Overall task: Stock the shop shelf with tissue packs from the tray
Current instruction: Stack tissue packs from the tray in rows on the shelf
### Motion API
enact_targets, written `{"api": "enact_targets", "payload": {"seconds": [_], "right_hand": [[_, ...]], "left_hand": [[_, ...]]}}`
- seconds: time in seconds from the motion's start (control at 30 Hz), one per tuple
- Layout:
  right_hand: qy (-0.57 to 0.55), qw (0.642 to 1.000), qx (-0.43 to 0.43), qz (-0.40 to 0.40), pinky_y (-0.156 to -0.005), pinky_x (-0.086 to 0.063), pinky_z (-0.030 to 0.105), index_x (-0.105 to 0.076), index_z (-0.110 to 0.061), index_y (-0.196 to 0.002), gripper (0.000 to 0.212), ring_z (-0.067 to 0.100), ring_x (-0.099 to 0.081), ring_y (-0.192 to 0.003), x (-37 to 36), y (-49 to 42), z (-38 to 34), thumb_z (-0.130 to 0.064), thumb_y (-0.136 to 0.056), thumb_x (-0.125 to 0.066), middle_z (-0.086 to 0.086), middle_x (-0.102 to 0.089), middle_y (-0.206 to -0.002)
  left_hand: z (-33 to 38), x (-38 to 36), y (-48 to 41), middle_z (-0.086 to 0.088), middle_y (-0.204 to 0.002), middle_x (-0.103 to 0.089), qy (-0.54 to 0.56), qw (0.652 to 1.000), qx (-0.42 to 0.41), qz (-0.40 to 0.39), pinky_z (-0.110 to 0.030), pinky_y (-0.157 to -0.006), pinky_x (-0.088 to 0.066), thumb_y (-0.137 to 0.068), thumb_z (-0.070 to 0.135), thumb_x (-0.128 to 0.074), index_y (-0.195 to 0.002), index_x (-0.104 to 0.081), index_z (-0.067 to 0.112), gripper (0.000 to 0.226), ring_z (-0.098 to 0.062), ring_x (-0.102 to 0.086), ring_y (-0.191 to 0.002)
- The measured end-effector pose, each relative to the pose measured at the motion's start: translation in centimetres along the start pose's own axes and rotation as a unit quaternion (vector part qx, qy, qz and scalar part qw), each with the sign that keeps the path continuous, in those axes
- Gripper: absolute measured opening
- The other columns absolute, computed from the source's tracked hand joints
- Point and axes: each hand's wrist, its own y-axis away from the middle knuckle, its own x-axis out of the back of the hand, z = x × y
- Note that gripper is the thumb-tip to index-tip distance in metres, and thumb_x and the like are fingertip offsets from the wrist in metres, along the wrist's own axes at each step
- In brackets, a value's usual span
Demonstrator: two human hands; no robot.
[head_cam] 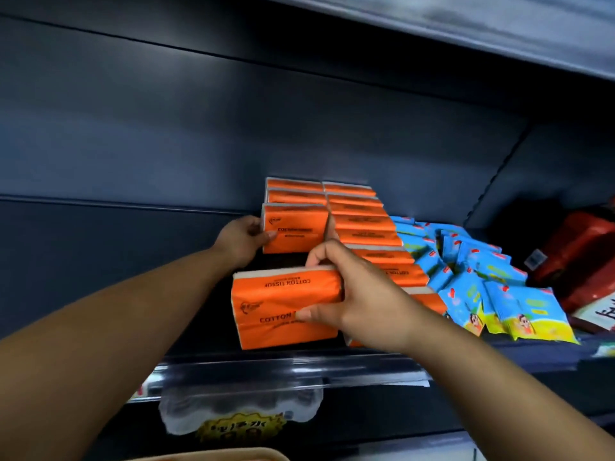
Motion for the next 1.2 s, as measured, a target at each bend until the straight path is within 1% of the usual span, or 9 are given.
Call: {"api": "enact_targets", "payload": {"seconds": [0.17,0.3,0.4,0.53,0.63,0.77,0.9,1.03,1.2], "right_hand": [[-0.011,1.000,0.010,-0.010,-0.060,-0.041,0.013,-0.048,-0.025,-0.098,0.042,0.001,-0.049,-0.071,0.3,-0.1,-0.1,-0.020,-0.075,-0.083,-0.011,-0.052,-0.086],[0.000,1.000,0.012,0.013,-0.070,-0.045,0.018,-0.054,-0.024,-0.098,0.043,0.000,-0.051,-0.075,0.5,-2.1,0.2,-0.017,-0.070,-0.086,-0.013,-0.057,-0.085],[0.022,0.998,0.014,0.053,-0.074,-0.046,0.025,-0.055,-0.025,-0.094,0.046,0.003,-0.052,-0.075,0.9,-4.7,0.5,-0.016,-0.064,-0.088,-0.015,-0.057,-0.083],[0.072,0.994,-0.008,0.085,-0.073,-0.043,0.026,-0.051,-0.024,-0.098,0.047,0.012,-0.054,-0.083,1.7,-7.9,1.0,-0.018,-0.068,-0.086,-0.007,-0.058,-0.092],[0.151,0.985,-0.033,0.079,-0.071,-0.035,0.024,-0.053,-0.020,-0.106,0.044,0.016,-0.053,-0.093,2.1,-9.5,1.7,-0.021,-0.073,-0.082,-0.001,-0.058,-0.104],[0.243,0.965,-0.076,0.062,-0.078,-0.037,0.023,-0.054,-0.014,-0.119,0.048,0.024,-0.054,-0.107,1.5,-11.0,2.6,-0.024,-0.078,-0.078,0.009,-0.057,-0.121],[0.393,0.911,-0.108,0.067,-0.101,-0.036,0.033,-0.061,-0.012,-0.120,0.038,0.031,-0.048,-0.119,0.0,-11.8,3.9,-0.026,-0.084,-0.063,0.014,-0.055,-0.124],[0.463,0.870,-0.142,0.091,-0.100,-0.031,0.043,-0.062,-0.015,-0.117,0.030,0.034,-0.034,-0.125,-0.4,-11.5,3.4,-0.017,-0.088,-0.056,0.010,-0.050,-0.126],[0.400,0.884,-0.216,0.109,-0.108,-0.020,0.063,-0.052,-0.026,-0.128,0.047,0.040,-0.017,-0.135,0.1,-11.9,3.2,-0.016,-0.083,-0.063,0.008,-0.026,-0.144]], "left_hand": [[0.1,-0.6,-1.5,-0.001,-0.105,-0.062,-0.025,0.998,0.018,0.046,-0.026,-0.073,-0.042,-0.083,0.034,-0.072,-0.116,-0.056,0.011,0.044,-0.015,-0.058,-0.092],[-0.2,1.0,-1.9,-0.008,-0.122,-0.061,0.072,0.995,0.062,-0.037,-0.038,-0.089,-0.053,-0.077,0.041,-0.077,-0.137,-0.041,0.010,0.077,-0.021,-0.063,-0.104],[0.4,3.0,-0.2,-0.013,-0.123,-0.062,0.171,0.981,0.056,-0.068,-0.038,-0.084,-0.054,-0.089,0.046,-0.061,-0.135,-0.045,0.007,0.062,-0.019,-0.064,-0.101],[0.2,5.1,3.4,-0.004,-0.121,-0.067,0.270,0.957,0.049,-0.096,-0.044,-0.099,-0.045,-0.089,0.064,-0.044,-0.133,-0.053,0.022,0.061,-0.019,-0.062,-0.113],[-0.6,5.5,5.5,0.001,-0.121,-0.065,0.207,0.971,0.001,-0.120,-0.040,-0.094,-0.048,-0.086,0.058,-0.056,-0.134,-0.049,0.031,0.056,-0.015,-0.063,-0.112],[-0.7,3.5,5.2,-0.005,-0.115,-0.063,0.073,0.995,-0.044,-0.049,-0.028,-0.088,-0.053,-0.084,0.012,-0.071,-0.139,-0.043,0.023,0.063,-0.015,-0.066,-0.096],[-0.9,0.7,4.7,0.000,-0.106,-0.062,0.013,0.999,-0.048,-0.009,-0.029,-0.089,-0.049,-0.087,0.011,-0.068,-0.134,-0.047,0.021,0.052,-0.017,-0.064,-0.098],[-1.2,-0.9,4.4,0.001,-0.109,-0.060,-0.015,0.997,-0.071,0.022,-0.027,-0.086,-0.047,-0.088,0.013,-0.067,-0.138,-0.041,0.020,0.057,-0.012,-0.061,-0.094],[-1.4,-1.4,3.4,-0.005,-0.117,-0.056,-0.050,0.996,-0.056,0.041,-0.028,-0.087,-0.047,-0.086,0.014,-0.069,-0.135,-0.040,0.020,0.057,-0.013,-0.058,-0.096]]}}
